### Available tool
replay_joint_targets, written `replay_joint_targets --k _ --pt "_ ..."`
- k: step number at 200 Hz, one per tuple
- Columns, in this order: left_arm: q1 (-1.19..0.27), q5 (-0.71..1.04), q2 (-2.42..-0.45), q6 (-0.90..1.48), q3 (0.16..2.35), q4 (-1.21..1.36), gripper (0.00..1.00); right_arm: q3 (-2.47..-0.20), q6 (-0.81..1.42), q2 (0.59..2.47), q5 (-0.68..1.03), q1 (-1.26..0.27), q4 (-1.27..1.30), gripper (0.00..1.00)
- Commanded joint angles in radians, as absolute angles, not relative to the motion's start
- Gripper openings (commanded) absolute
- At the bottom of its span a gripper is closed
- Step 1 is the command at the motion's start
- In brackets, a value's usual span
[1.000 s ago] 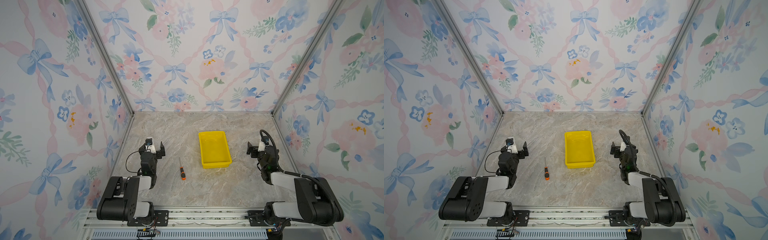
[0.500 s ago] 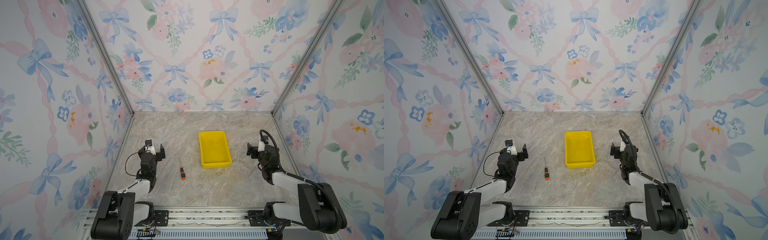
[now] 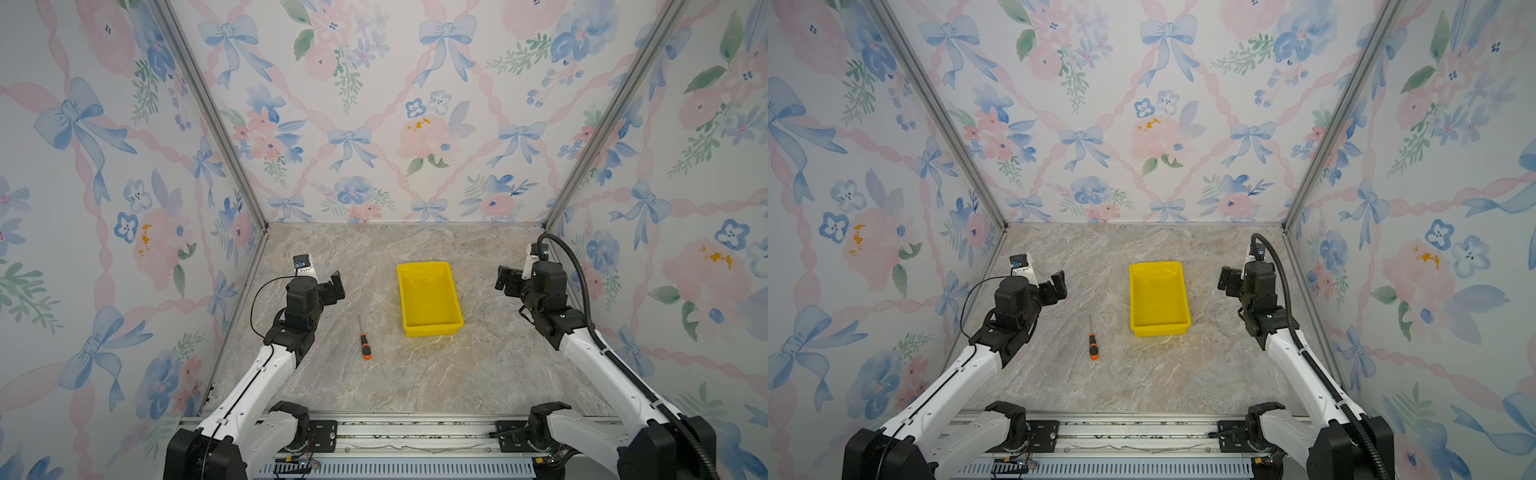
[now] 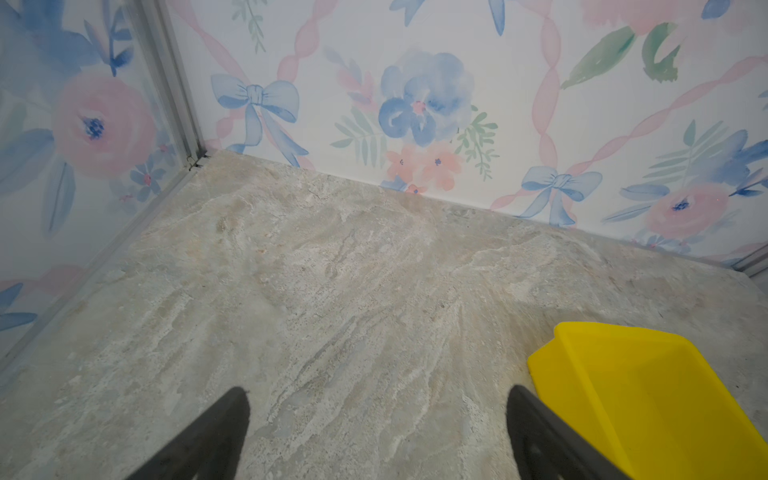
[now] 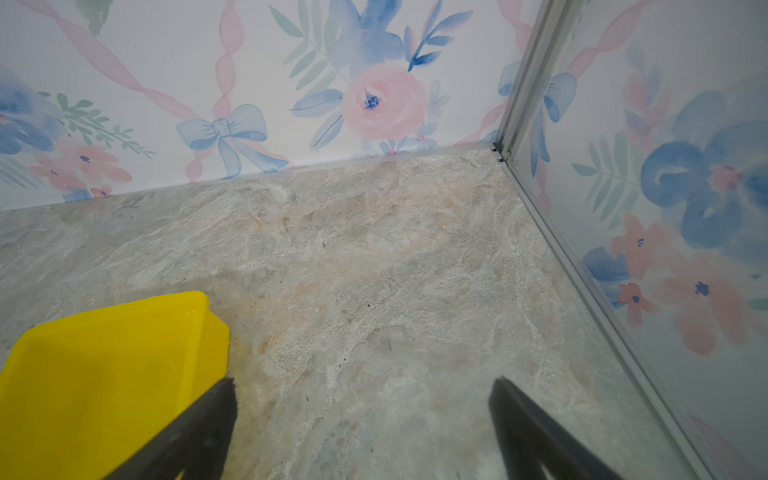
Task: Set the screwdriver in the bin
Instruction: 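Reach the left gripper over the screwdriver handle while the right arm nears the bin, then close the left gripper on the orange-and-black screwdriver handle and lift it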
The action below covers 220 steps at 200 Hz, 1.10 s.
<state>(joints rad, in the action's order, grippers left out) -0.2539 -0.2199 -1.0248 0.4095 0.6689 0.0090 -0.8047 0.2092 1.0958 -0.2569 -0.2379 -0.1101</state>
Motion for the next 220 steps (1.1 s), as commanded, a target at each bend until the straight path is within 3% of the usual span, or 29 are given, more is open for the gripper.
replay_joint_targets --k 1,78,105,142,220 --pt "-0.275 -0.136 -1.073 0.571 0.725 -0.257 0.97 -0.870 0.277 1.128 -0.305 -0.310 -0.266 0.97" --pt "-0.466 -0.069 -1.180 0.804 0.796 -0.439 0.97 -1.151 0.238 1.350 -0.291 -0.516 -0.475 0.97" --pt "-0.531 -0.121 -1.199 0.847 0.781 -0.505 0.87 -1.178 0.230 1.386 -0.269 -0.556 -0.496 0.97" --pt "-0.581 -0.136 -1.233 0.896 0.744 -0.518 0.84 -1.187 0.219 1.418 -0.235 -0.568 -0.505 0.97" --pt "-0.678 -0.173 -1.369 0.944 0.710 -0.516 0.65 -1.163 0.204 1.407 -0.180 -0.566 -0.466 0.97"
